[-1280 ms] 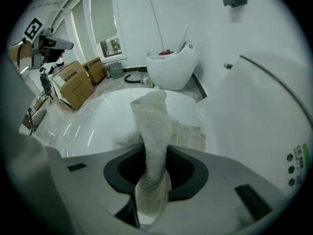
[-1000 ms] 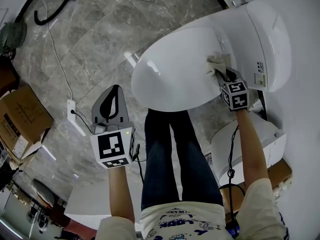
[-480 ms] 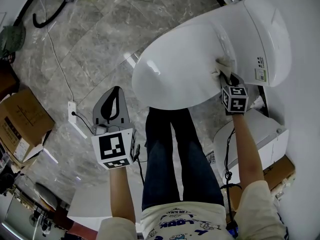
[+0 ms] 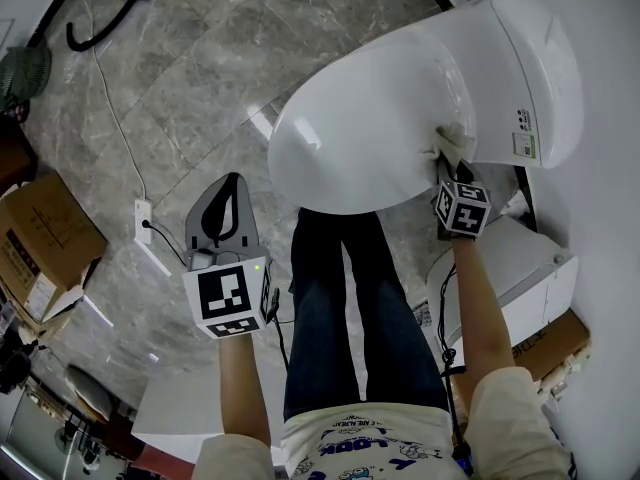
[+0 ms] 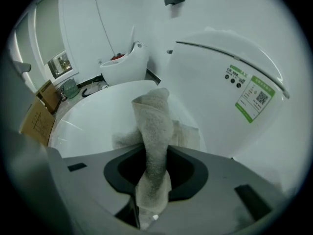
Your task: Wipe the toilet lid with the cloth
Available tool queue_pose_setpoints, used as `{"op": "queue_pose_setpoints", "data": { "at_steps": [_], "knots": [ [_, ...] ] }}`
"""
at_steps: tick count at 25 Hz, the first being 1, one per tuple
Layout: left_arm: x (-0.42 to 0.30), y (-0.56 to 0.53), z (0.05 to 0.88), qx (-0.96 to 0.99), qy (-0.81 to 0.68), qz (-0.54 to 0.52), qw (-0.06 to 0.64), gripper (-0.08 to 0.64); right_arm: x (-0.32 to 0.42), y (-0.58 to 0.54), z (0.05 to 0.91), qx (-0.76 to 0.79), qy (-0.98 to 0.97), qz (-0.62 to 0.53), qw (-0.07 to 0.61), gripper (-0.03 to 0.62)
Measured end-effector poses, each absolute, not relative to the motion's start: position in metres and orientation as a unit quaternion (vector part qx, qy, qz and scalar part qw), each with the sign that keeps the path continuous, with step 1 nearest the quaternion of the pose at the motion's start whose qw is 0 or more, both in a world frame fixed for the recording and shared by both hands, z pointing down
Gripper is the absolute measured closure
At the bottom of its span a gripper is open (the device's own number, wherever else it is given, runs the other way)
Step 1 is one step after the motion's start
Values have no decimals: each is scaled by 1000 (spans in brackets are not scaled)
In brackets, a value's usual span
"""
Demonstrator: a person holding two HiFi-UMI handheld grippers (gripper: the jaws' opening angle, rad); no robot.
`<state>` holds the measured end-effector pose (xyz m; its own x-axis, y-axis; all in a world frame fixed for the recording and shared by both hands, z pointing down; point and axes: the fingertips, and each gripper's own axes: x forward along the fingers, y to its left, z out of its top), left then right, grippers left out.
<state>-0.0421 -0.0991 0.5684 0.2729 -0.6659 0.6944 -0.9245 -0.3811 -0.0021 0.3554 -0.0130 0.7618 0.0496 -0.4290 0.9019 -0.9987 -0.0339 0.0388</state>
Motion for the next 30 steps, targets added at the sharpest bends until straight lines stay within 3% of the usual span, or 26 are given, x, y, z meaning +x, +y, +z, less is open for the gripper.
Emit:
{"op": "queue_pose_setpoints", "data": {
  "at_steps": [17,30],
  "knots": [
    [-75,-82,576,757,-536,300,223,557,275,30,771,647,-545,419,330,494],
    [-102,-64,584,741,-556,294,236,557,178,45,779,604,-580,424,344,494]
  ]
}}
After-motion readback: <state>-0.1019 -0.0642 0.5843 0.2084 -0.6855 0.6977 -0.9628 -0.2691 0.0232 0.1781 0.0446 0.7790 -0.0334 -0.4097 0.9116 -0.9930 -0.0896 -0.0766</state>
